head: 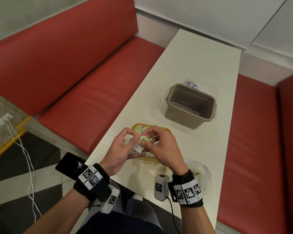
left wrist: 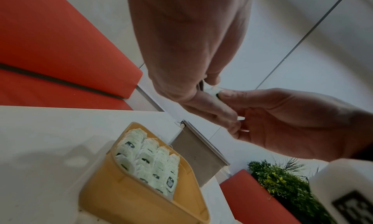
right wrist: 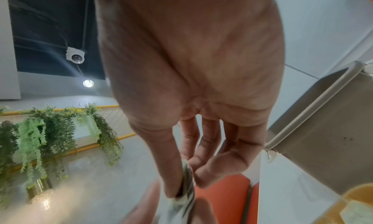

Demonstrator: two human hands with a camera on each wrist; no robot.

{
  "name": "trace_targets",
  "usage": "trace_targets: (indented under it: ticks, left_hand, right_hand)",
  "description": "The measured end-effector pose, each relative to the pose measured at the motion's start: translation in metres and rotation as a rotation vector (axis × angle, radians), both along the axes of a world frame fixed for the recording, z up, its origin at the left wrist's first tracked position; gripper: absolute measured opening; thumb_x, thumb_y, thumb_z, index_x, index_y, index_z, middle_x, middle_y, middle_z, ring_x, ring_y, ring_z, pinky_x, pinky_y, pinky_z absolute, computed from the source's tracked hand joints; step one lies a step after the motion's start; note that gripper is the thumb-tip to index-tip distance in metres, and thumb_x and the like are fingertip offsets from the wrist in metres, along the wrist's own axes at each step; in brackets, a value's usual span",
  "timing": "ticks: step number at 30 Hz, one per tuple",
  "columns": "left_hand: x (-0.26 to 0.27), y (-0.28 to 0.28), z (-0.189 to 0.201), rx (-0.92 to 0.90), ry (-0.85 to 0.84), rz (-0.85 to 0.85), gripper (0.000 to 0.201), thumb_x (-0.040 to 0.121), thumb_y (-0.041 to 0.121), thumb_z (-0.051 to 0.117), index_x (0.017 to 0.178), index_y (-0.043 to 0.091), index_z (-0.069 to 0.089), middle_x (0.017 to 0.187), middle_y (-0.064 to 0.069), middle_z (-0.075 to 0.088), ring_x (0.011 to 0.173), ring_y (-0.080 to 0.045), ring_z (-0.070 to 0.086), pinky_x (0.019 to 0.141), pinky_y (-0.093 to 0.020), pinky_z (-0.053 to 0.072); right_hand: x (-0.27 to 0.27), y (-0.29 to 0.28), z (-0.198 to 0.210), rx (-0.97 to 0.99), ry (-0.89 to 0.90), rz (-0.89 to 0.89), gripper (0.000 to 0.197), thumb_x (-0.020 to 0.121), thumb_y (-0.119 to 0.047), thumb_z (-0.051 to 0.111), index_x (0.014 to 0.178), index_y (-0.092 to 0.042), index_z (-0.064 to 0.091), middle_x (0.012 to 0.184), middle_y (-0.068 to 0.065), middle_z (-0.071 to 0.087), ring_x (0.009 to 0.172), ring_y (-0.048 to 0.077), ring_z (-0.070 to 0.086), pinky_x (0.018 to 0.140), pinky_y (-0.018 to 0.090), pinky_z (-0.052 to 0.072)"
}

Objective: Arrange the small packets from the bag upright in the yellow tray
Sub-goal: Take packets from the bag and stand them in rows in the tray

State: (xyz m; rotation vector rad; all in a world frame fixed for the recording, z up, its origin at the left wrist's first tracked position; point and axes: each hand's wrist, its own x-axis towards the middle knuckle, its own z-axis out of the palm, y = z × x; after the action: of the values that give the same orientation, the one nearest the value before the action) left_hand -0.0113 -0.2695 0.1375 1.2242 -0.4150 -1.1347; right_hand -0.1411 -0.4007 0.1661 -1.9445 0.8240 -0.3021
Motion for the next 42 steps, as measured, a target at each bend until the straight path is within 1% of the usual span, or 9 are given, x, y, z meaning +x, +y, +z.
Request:
trace_targets:
  ticks: [3,5,8,13,20,28,32,37,42]
  left_hand:
    - [0.0,0.002,-0.003,0.021,0.011,-0.027,0.029,0.107,0.026,0.063,0.12,0.004,0.05,0.119,-0.023,0.076,0.1,-0.045,0.077,0.083,-0.046,0.067]
    - [0.0,0.002,-0.007,0.044,0.001,-0.034,0.029,0.104,0.02,0.069,0.125,0.005,0.056,0.117,-0.024,0.076,0.102,-0.047,0.077,0.079,-0.042,0.067]
    - [-0.002,0.001,-0.012,0.055,-0.021,-0.02,0.025,0.102,0.012,0.071,0.122,0.001,0.062,0.111,-0.026,0.077,0.1,-0.045,0.077,0.073,-0.035,0.065]
    - [-0.005,-0.008,-0.017,0.045,-0.065,0.029,0.021,0.103,0.01,0.07,0.118,0.0,0.06,0.11,-0.024,0.078,0.092,-0.037,0.079,0.069,-0.033,0.062]
    - [0.013,-0.001,-0.049,0.219,-0.159,0.162,0.017,0.1,0.014,0.076,0.106,0.002,0.066,0.088,-0.018,0.073,0.078,-0.028,0.069,0.058,-0.032,0.056]
    - [0.027,0.016,-0.093,0.459,-0.247,0.224,0.02,0.097,0.021,0.081,0.105,0.009,0.068,0.097,-0.013,0.071,0.073,-0.021,0.065,0.06,-0.035,0.052]
    - [0.024,0.018,-0.106,0.528,-0.313,0.154,0.028,0.092,0.031,0.086,0.106,0.017,0.067,0.096,-0.007,0.068,0.072,-0.021,0.064,0.063,-0.037,0.052]
    - [0.022,0.014,-0.111,0.543,-0.38,0.116,0.021,0.091,0.023,0.085,0.104,0.023,0.069,0.109,-0.009,0.069,0.069,-0.02,0.063,0.061,-0.036,0.053]
    - [0.024,0.012,-0.111,0.547,-0.382,0.117,0.022,0.09,0.021,0.085,0.105,0.022,0.069,0.108,-0.013,0.072,0.07,-0.023,0.064,0.064,-0.04,0.053]
  right_hand:
    - [-0.004,-0.008,0.005,-0.012,-0.031,-0.04,0.016,0.091,-0.021,0.086,0.1,-0.031,0.077,0.089,-0.014,0.074,0.079,0.002,0.071,0.07,0.015,0.054]
    - [-0.005,-0.013,0.008,-0.039,-0.035,-0.04,0.014,0.092,-0.023,0.086,0.097,-0.032,0.077,0.088,-0.018,0.075,0.083,0.001,0.072,0.071,0.018,0.057]
    - [-0.007,-0.018,0.012,-0.061,-0.033,-0.011,0.013,0.092,-0.023,0.086,0.096,-0.035,0.08,0.089,-0.022,0.075,0.085,0.002,0.072,0.073,0.025,0.061]
    - [-0.012,-0.027,0.014,-0.128,0.025,0.006,0.009,0.093,-0.025,0.085,0.097,-0.032,0.082,0.088,-0.021,0.076,0.086,-0.003,0.072,0.074,0.012,0.054]
    - [-0.025,-0.069,-0.028,-0.353,0.215,-0.125,0.001,0.097,-0.033,0.077,0.096,-0.034,0.078,0.091,-0.018,0.075,0.091,0.012,0.067,0.082,0.035,0.054]
    - [-0.012,-0.066,-0.086,-0.557,0.712,0.158,0.021,0.103,-0.017,0.055,0.111,-0.031,0.069,0.106,0.003,0.071,0.112,0.03,0.06,0.099,0.044,0.045]
    - [-0.005,-0.06,-0.098,-0.598,0.741,0.151,0.021,0.103,-0.017,0.054,0.109,-0.028,0.071,0.108,0.004,0.07,0.115,0.032,0.057,0.098,0.045,0.045]
    - [-0.002,-0.059,-0.11,-0.621,0.697,-0.002,0.015,0.1,-0.022,0.059,0.107,-0.025,0.072,0.12,0.004,0.061,0.114,0.032,0.054,0.096,0.045,0.045]
    - [0.001,-0.053,-0.119,-0.639,0.681,-0.126,0.009,0.092,-0.015,0.066,0.1,-0.017,0.069,0.112,0.007,0.053,0.104,0.033,0.052,0.086,0.045,0.048]
